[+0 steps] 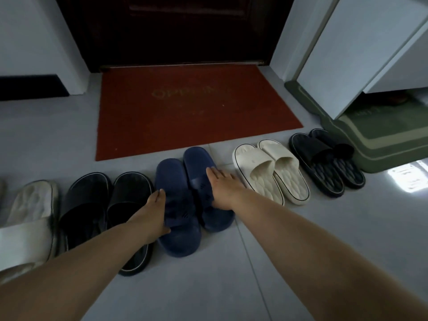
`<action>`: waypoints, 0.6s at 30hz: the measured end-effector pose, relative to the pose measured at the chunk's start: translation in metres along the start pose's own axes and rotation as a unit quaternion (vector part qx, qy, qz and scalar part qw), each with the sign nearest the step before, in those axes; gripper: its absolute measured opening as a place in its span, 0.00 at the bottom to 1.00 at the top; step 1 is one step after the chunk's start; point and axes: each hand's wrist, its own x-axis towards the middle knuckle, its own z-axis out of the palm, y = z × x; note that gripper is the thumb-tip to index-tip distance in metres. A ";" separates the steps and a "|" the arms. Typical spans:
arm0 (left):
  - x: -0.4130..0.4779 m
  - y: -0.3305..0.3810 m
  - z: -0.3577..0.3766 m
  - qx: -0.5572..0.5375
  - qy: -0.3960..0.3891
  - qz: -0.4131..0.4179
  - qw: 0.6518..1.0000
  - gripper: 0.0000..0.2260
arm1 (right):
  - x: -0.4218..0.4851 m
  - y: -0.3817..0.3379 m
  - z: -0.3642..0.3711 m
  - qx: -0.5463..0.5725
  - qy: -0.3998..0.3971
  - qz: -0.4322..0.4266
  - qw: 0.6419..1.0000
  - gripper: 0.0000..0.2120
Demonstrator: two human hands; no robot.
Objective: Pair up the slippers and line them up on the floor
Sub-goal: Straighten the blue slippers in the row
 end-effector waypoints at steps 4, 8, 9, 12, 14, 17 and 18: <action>0.004 -0.002 0.014 0.005 0.049 -0.004 0.999 0.44 | 0.008 0.006 0.004 0.076 0.009 -0.017 0.997 0.39; 0.007 0.007 0.018 0.044 0.077 0.003 0.996 0.40 | 0.004 0.006 0.004 0.037 0.030 -0.048 0.998 0.35; 0.008 0.008 0.017 0.046 0.080 0.013 0.996 0.40 | 0.005 0.005 0.004 0.048 0.017 -0.061 0.997 0.38; 0.013 0.006 0.015 0.057 0.076 0.044 0.995 0.40 | 0.004 -0.004 0.004 0.111 -0.061 -0.071 0.989 0.39; 0.014 0.003 0.017 0.052 0.075 0.053 0.994 0.40 | 0.004 -0.006 0.005 0.120 -0.084 -0.077 0.986 0.27; 0.014 -0.005 0.018 -0.002 0.092 0.074 0.993 0.40 | 0.001 -0.005 0.006 0.133 -0.072 -0.078 0.985 0.17; 0.012 -0.008 0.016 -0.020 0.093 0.089 0.992 0.41 | -0.001 -0.006 0.007 0.145 -0.065 -0.082 0.984 0.15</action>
